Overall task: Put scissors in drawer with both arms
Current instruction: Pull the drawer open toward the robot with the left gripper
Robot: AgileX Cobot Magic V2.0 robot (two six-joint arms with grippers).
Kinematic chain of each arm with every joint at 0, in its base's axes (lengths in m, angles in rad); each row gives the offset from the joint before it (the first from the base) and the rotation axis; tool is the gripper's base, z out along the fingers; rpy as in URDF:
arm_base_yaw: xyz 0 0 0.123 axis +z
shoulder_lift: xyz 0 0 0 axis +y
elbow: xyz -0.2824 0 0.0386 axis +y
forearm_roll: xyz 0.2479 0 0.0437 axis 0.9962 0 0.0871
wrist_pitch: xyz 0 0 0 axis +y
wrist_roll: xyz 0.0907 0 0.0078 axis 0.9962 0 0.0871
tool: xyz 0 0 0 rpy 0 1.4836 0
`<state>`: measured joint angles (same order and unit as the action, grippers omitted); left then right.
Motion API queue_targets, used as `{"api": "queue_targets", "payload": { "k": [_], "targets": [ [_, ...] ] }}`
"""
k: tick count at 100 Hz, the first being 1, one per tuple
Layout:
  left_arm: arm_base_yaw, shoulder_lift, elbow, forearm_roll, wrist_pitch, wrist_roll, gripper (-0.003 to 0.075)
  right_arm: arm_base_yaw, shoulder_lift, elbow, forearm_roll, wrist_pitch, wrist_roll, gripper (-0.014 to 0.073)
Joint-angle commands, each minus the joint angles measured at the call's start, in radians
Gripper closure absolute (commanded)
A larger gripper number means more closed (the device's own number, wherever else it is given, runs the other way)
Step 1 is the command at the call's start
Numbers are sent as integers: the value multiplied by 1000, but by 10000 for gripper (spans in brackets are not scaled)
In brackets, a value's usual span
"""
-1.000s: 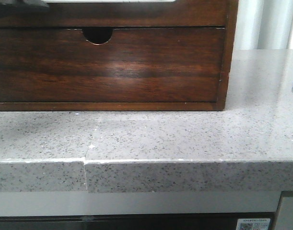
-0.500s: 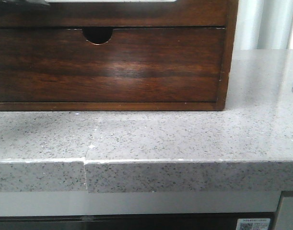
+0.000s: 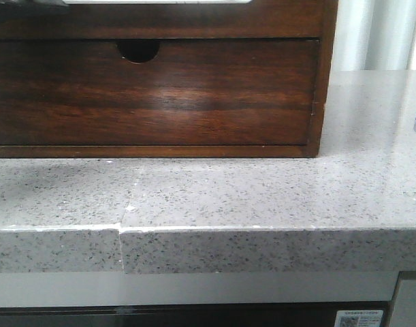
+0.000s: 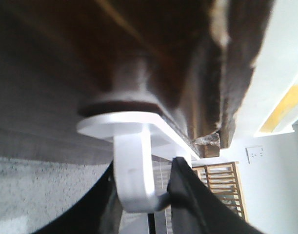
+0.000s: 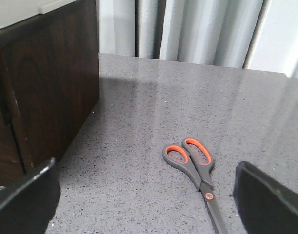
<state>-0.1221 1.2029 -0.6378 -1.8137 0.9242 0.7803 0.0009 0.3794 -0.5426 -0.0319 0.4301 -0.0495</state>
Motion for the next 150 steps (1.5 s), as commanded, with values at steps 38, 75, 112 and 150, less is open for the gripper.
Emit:
{"api": "queue_targets", "payload": {
  "k": [38, 75, 112, 150],
  "targets": [
    [21, -306, 147, -22, 131, 37, 588, 2, 16, -35, -1, -81, -2, -59],
    [21, -480, 295, -28, 125, 29, 587, 2, 16, -35, -1, -77, -2, -59],
    [21, -481, 297, -41, 112, 29, 447, 2, 16, -35, -1, -77, -2, -59],
    [21, -485, 297, 0, 141, 29, 332, 2, 16, -35, -1, -77, -2, -59]
  ]
}}
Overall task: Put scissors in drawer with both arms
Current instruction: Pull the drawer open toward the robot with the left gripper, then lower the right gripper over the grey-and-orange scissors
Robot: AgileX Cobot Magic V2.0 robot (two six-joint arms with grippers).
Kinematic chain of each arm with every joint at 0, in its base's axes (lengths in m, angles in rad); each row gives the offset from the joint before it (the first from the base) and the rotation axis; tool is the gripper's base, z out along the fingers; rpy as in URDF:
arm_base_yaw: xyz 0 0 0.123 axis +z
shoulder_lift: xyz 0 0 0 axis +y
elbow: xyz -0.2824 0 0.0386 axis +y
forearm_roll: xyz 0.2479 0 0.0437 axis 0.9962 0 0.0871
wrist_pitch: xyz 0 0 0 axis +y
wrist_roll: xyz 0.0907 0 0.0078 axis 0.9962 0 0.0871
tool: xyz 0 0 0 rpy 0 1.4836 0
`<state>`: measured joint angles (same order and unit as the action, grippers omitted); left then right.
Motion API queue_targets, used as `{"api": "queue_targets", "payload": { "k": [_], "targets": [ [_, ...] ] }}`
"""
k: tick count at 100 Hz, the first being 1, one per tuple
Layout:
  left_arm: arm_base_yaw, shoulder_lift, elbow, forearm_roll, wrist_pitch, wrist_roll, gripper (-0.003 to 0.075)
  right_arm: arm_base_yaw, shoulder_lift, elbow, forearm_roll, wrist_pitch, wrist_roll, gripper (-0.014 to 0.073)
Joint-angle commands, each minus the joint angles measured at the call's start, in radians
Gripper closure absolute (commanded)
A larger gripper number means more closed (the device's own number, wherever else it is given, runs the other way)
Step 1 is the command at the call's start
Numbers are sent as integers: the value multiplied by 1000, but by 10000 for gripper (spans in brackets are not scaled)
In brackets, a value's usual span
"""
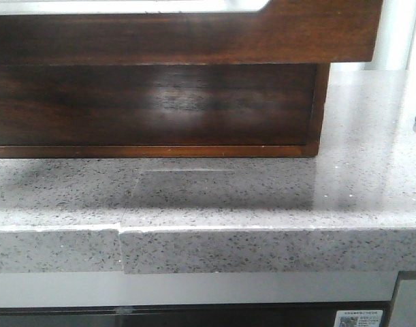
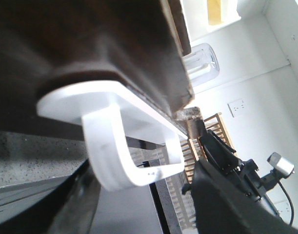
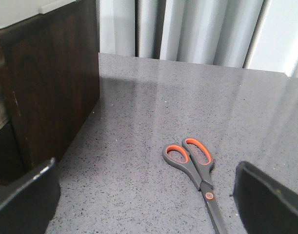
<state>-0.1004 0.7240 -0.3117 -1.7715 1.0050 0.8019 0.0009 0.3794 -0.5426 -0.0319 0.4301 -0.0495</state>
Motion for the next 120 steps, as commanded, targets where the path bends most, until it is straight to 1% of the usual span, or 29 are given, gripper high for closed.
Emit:
{"api": "queue_targets", "payload": {
  "k": [1, 20, 27, 40, 53, 60, 65, 73, 83, 89, 100, 110, 120],
  "targets": [
    [-1, -9, -29, -39, 61, 8, 332, 2, 16, -35, -1, -77, -2, -59],
    [-1, -68, -29, 69, 55, 5, 332, 2, 16, -35, -1, -77, -2, -59],
    [1, -97, -29, 137, 27, -39, 332, 2, 16, -35, -1, -79, -2, -59],
    [3, -156, -36, 335, -24, -158, 332, 2, 16, -35, -1, -81, -2, -59],
    [3, -214, -97, 511, -53, -262, 332, 2, 16, -35, -1, -75, -2, -59],
    [3, -243, -148, 667, -56, -347, 332, 2, 16, -35, -1, -73, -2, -59],
    [3, -265, -190, 805, -46, -410, 332, 2, 16, -35, -1, -70, -2, -59],
    [3, -299, -245, 943, -38, -444, 332, 2, 16, -38, -1, -54, -2, -59],
    [3, -339, -320, 1046, -40, -449, 332, 2, 18, -65, 3, 19, 4, -58],
    [3, -352, -365, 1115, -40, -449, 332, 2, 35, -102, -7, 77, 57, -56],
    [3, -349, -441, 1227, -30, -449, 332, 2, 93, -174, -48, 185, 114, -56],
    [-43, -337, -482, 1279, -55, -449, 332, 0, 177, -226, -111, 275, 178, -56],
    [-106, -308, -514, 1332, -73, -445, 332, -2, 285, -271, -119, 367, 188, -56]
  ]
}}
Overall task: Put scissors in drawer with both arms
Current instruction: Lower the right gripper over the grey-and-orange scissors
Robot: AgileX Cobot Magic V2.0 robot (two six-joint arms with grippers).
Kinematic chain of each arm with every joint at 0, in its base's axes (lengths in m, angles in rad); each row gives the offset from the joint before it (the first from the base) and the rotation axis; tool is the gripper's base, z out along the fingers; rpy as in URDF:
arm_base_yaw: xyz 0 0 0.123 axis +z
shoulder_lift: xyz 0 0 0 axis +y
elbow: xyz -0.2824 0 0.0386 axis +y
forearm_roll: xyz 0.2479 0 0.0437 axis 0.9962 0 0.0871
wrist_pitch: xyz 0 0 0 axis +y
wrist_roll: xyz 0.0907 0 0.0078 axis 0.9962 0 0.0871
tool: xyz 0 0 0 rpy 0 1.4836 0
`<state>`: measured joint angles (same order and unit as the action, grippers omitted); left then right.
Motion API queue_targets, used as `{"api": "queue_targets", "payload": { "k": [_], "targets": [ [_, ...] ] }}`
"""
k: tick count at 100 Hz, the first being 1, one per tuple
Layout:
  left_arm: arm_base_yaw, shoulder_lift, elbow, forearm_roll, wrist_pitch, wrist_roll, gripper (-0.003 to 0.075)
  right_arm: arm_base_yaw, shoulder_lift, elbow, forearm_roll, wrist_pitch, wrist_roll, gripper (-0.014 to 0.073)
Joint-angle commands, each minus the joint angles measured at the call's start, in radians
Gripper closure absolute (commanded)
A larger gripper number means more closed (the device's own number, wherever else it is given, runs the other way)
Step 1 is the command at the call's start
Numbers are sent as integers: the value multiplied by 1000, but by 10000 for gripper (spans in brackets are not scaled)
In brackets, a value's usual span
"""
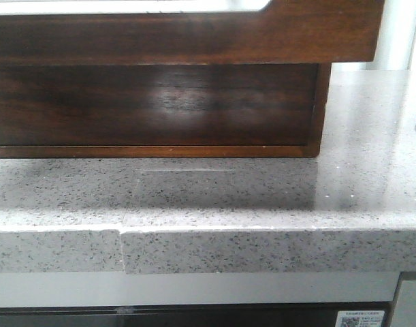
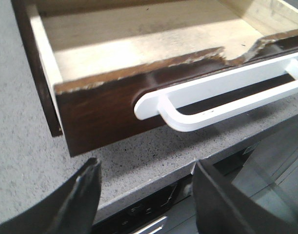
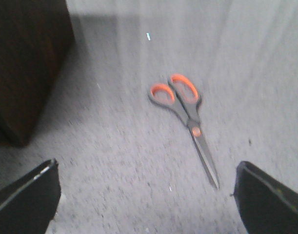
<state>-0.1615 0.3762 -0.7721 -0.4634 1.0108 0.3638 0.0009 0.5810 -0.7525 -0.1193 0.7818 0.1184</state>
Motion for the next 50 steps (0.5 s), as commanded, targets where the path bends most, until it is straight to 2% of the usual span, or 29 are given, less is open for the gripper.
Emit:
{"api": "queue_targets", "payload": {
  "k": [1, 13, 35, 50],
  "targets": [
    [-53, 42, -56, 29, -82, -7, 332, -2, 91, -68, -32, 20, 20, -56],
    [-100, 82, -81, 107, -113, 3, 332, -41, 220, -119, -34, 97, 22, -56],
    [-109, 115, -83, 112, -212, 60, 332, -180, 460, -229, -30, 201, -21, -56],
    [-109, 114, -83, 112, -243, 64, 332, -209, 613, -319, -13, 260, -85, -56]
  ]
}}
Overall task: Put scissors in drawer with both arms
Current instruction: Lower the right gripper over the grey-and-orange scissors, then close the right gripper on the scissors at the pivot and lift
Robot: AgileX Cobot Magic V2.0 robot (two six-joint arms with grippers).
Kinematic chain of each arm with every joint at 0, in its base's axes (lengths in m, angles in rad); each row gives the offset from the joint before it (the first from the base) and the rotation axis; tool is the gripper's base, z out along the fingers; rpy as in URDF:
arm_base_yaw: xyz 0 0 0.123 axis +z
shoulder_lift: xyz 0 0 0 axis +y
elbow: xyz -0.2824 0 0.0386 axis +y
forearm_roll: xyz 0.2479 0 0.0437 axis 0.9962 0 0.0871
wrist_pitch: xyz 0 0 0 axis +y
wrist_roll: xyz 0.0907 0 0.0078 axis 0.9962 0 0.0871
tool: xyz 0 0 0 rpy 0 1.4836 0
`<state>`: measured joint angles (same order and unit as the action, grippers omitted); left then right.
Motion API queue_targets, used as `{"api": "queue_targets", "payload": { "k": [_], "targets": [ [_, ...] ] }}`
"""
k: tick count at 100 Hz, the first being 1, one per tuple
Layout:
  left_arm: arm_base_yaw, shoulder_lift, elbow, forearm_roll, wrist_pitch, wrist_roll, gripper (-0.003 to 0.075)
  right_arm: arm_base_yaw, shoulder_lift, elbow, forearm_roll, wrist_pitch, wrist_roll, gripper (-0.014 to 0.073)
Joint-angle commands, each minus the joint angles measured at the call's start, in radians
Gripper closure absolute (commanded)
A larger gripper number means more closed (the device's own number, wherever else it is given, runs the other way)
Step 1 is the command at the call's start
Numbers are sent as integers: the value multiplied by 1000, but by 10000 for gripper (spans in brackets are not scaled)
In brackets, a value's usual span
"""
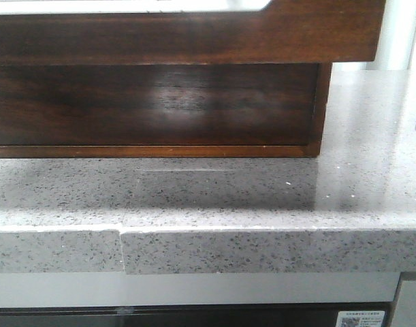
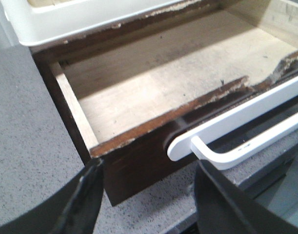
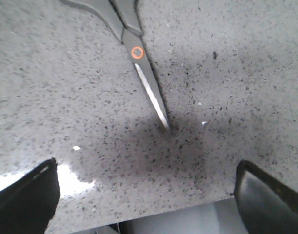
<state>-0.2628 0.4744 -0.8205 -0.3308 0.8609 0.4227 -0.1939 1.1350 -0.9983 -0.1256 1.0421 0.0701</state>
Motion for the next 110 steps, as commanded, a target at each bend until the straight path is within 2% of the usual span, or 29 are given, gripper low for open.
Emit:
{"api": "queue_targets", "payload": {
  "k": [1, 31, 50, 84, 110],
  "targets": [
    [-8, 16, -34, -21, -93, 5, 332, -14, 73, -77, -7, 3, -36, -56],
    [-8, 16, -34, -21, -96, 5, 332, -14, 332, -253, 92, 49, -124, -56],
    [-8, 16, -34, -21, -96, 5, 332, -14, 461, -350, 108, 86, -150, -56],
    [-8, 16, -34, -21, -92, 5, 332, -40, 579, -464, 143, 133, -214, -56],
    [-8, 16, -34, -21, -92, 5, 332, -73, 610, -476, 166, 170, -264, -55]
  ]
}}
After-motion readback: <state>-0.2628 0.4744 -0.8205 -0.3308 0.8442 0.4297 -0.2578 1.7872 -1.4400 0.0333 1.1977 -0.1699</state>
